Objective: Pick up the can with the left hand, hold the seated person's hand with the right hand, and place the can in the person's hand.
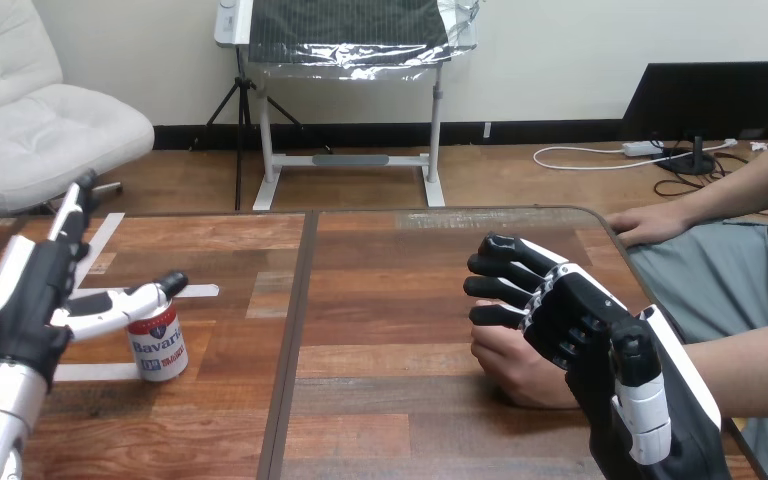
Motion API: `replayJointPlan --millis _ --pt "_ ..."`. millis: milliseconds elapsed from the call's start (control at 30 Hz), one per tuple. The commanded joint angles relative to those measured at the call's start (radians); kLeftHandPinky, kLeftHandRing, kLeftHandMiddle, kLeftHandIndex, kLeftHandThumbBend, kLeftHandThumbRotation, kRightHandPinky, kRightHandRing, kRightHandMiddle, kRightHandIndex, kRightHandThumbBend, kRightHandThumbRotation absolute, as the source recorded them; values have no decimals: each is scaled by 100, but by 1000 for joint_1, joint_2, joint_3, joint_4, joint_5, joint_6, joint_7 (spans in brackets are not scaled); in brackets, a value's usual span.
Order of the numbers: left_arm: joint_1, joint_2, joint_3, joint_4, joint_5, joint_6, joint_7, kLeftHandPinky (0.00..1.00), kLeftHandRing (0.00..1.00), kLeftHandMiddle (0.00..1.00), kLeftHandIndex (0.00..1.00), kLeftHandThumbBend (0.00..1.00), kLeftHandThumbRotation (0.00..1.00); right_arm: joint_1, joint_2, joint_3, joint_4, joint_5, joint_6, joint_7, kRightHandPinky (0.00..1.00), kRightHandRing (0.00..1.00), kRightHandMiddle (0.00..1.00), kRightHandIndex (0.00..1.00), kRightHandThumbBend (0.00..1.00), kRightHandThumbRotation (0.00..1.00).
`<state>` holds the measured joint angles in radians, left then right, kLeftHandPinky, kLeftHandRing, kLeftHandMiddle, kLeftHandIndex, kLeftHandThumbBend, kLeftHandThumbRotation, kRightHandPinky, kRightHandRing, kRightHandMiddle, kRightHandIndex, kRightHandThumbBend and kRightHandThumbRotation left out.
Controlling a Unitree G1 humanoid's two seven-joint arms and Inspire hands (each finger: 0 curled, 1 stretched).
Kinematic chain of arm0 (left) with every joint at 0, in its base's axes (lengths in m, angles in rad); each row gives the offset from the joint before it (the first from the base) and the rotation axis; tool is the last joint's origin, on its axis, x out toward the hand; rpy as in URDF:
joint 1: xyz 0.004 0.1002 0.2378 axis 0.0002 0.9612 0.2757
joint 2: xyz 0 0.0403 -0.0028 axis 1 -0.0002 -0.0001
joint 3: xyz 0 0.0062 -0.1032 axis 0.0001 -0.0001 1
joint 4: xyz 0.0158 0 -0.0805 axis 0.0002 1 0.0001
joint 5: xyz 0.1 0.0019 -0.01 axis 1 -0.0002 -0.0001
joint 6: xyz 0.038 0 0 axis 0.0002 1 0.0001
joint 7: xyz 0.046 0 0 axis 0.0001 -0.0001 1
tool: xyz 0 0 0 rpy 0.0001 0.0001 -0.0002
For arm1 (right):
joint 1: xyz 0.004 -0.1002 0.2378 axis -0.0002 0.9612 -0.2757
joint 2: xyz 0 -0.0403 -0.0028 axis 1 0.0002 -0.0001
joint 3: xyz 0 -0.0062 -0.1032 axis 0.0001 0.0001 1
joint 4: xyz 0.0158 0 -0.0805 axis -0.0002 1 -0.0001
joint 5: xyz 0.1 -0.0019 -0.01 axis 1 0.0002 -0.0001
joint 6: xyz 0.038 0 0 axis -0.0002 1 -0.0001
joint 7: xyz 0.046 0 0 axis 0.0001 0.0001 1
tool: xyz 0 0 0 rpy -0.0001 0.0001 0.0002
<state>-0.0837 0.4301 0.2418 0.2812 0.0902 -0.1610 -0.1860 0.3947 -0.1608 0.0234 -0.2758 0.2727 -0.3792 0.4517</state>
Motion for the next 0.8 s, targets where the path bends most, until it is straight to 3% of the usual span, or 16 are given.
replayJointPlan --millis 0,767 --pt "-97 32 -17 3 0 27 -5 94 100 100 100 67 13 -58 -2 -13 -13 10 -21 -5 75 80 82 83 93 96" --pt "-128 41 -54 95 35 48 -10 93 99 100 100 65 9 -59 -1 -16 -13 11 -21 -6 75 80 82 83 93 96"
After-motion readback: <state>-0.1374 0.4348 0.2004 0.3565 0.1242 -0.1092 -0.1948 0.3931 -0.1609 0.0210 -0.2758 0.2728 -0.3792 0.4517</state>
